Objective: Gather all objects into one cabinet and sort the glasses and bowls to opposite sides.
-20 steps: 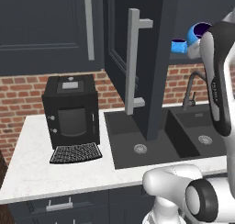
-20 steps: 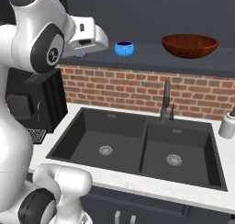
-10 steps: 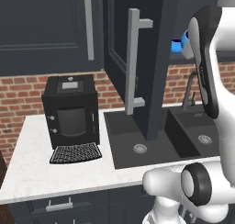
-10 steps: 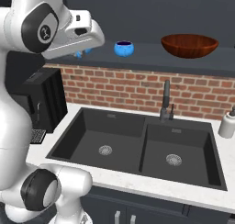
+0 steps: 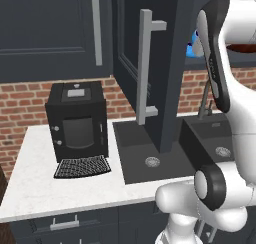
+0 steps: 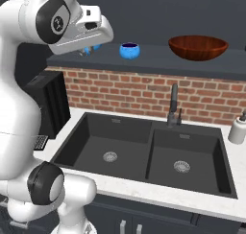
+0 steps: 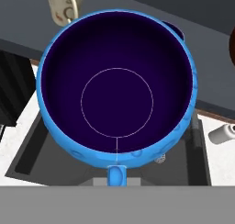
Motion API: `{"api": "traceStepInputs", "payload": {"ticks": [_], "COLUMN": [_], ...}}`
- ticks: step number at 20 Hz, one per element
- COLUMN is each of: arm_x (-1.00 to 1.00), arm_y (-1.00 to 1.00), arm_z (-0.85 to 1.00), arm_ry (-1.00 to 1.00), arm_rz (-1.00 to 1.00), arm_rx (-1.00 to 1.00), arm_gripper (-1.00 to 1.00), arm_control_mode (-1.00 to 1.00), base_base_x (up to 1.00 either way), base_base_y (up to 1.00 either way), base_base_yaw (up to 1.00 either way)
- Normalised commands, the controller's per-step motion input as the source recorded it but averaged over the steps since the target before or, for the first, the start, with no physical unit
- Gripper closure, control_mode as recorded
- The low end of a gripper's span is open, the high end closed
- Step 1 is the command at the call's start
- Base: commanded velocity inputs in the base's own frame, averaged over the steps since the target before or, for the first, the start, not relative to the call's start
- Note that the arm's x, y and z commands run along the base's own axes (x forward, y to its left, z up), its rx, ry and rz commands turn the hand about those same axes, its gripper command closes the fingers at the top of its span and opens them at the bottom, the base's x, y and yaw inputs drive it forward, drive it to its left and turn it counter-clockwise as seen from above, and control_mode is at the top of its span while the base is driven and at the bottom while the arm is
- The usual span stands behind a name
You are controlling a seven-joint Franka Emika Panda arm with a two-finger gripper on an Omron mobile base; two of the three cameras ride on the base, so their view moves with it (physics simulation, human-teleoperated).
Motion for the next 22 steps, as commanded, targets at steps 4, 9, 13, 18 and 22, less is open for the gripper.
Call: {"api": "traceStepInputs", "payload": {"ticks": [4, 9, 13, 18, 22], "arm_x": [0.24, 0.01, 0.00, 0.00, 0.00], "arm_y": [0.00, 0.00, 0.00, 0.00, 0.03], "arm_z": [-0.08, -0.18, -0.25, -0.30, -0.32], "arm_ry": [0.00, -0.02, -0.09, -0.08, -0.07], "arm_rz": [0.00, 0.00, 0.00, 0.00, 0.00], "arm_rx": [0.00, 0.00, 0.00, 0.00, 0.00], "arm_gripper": [1.00, 1.00, 1.00, 1.00, 1.00], "arm_control_mode": [-1.00, -1.00, -1.00, -1.00, -1.00], "base_base_x": [0.00, 0.00, 0.00, 0.00, 0.00], "base_base_y": [0.00, 0.00, 0.00, 0.00, 0.00], "base_base_yaw": [0.00, 0.00, 0.00, 0.00, 0.00]}}
